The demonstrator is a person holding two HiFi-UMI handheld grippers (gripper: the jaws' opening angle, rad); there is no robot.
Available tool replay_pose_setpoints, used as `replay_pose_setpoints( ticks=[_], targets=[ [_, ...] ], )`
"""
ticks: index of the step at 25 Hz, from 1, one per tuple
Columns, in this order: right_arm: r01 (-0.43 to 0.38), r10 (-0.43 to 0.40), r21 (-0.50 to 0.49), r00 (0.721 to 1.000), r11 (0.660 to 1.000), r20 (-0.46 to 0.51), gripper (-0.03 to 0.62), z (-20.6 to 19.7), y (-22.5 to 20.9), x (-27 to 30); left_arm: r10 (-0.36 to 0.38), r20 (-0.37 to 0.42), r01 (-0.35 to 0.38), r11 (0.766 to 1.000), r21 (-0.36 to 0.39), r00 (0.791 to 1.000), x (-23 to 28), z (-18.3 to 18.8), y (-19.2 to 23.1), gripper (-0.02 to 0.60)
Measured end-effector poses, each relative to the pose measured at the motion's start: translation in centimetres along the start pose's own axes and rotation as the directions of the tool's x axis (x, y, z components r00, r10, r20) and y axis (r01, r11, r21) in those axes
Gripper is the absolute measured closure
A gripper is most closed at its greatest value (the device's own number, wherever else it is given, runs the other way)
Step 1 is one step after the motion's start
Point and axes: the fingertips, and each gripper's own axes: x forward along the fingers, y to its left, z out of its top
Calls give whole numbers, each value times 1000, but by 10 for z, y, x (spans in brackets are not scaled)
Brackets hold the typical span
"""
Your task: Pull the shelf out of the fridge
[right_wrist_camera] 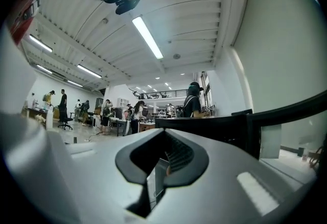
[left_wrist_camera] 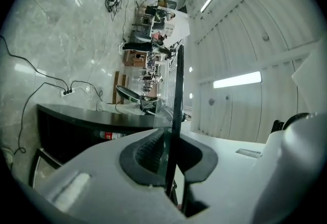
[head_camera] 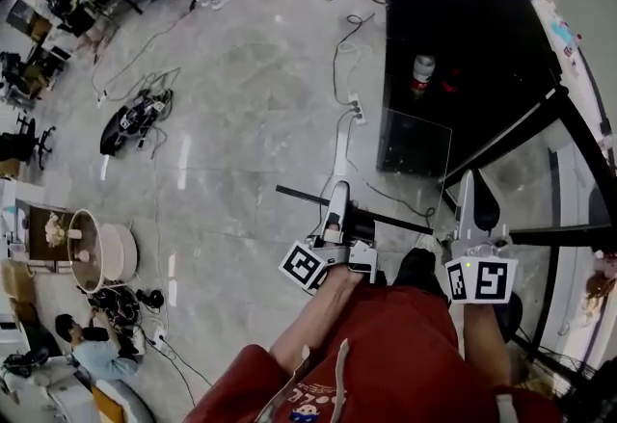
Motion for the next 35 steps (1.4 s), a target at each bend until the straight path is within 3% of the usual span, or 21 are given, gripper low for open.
replay_pose_setpoints(
  ticks=[8,17,23,35],
  targets=[
    [-121,120,23,992,992,28,595,4,52,32,-31,157,28,999,22,987,-16,58,-31,554],
    [-175,173,39,983,984,61,595,9,75,48,-65,269,58,998,33,961,-29,101,-58,554],
    [-193,190,37,979,980,81,595,14,88,55,-84,300,72,996,50,950,-33,119,-72,554],
    [-192,190,20,979,981,76,595,16,92,57,-83,296,77,996,32,952,-27,121,-74,552]
  ],
)
